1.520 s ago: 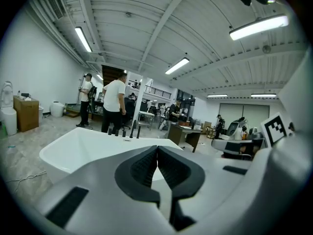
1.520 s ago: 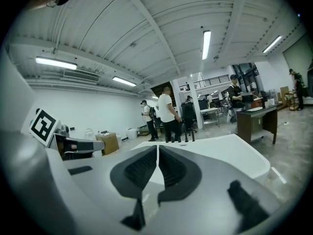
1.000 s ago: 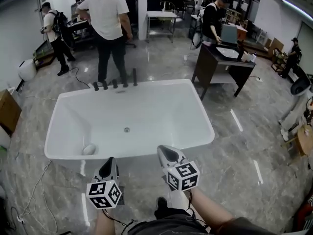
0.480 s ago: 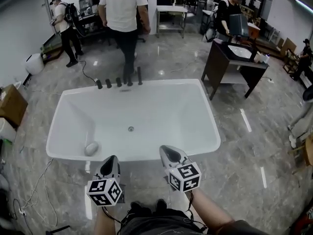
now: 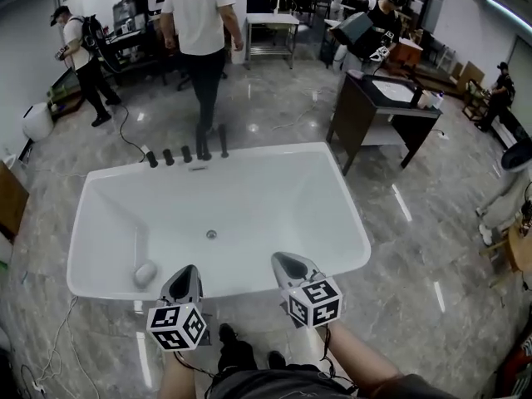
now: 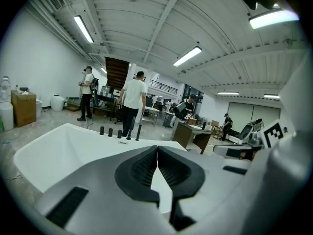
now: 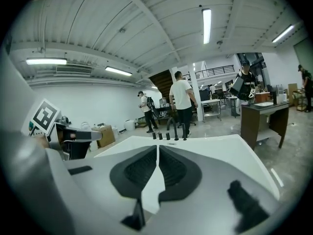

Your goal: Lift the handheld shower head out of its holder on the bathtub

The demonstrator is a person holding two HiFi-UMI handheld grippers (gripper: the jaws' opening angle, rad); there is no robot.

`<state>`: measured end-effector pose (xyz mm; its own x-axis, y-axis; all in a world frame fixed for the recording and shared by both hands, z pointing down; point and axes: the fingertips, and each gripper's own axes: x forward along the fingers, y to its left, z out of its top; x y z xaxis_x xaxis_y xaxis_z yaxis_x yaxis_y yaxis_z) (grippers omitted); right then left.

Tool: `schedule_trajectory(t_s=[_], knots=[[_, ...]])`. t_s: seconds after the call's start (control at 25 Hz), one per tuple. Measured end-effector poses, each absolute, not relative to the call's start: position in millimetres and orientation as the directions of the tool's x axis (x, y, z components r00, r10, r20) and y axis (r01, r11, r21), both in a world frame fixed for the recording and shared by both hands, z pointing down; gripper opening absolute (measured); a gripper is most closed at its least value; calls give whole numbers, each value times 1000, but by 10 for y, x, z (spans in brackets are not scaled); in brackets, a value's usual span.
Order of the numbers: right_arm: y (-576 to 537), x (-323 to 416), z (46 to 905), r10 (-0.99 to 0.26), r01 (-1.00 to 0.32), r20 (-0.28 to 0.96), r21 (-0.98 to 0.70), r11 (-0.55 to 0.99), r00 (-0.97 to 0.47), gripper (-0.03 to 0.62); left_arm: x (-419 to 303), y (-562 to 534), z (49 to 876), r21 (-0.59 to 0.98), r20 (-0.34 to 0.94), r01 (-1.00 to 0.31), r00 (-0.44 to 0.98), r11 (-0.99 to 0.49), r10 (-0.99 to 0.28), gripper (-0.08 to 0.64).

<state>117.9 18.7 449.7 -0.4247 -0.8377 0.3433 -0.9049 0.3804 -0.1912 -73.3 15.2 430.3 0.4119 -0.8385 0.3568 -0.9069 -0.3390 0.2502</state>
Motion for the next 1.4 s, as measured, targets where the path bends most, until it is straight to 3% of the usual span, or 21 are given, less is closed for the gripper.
schedule_trajectory(t_s=[0.28,0.56,0.96,1.4], knots=[[-533,1065,4533,-874,-953,382,-149,262,-300,29,-978,-670,4407,292,359,-874,477,-389,-802,14],[-1190,856,4383,-912,-974,346,-140,180,-218,29,-1252,-1308,4422,307,349,-849,521,-430,-779,15],[-1675,546,4447,-903,-968,369,-195,156,-220,29,-1453,-1845,4406,319,343,-824,561,-468,-754,14],[-2258,803,4876,-875,-965,419,-201,171,-242,29,-1306,-2234,4557,310,373,-856,509,-413,-776,14]])
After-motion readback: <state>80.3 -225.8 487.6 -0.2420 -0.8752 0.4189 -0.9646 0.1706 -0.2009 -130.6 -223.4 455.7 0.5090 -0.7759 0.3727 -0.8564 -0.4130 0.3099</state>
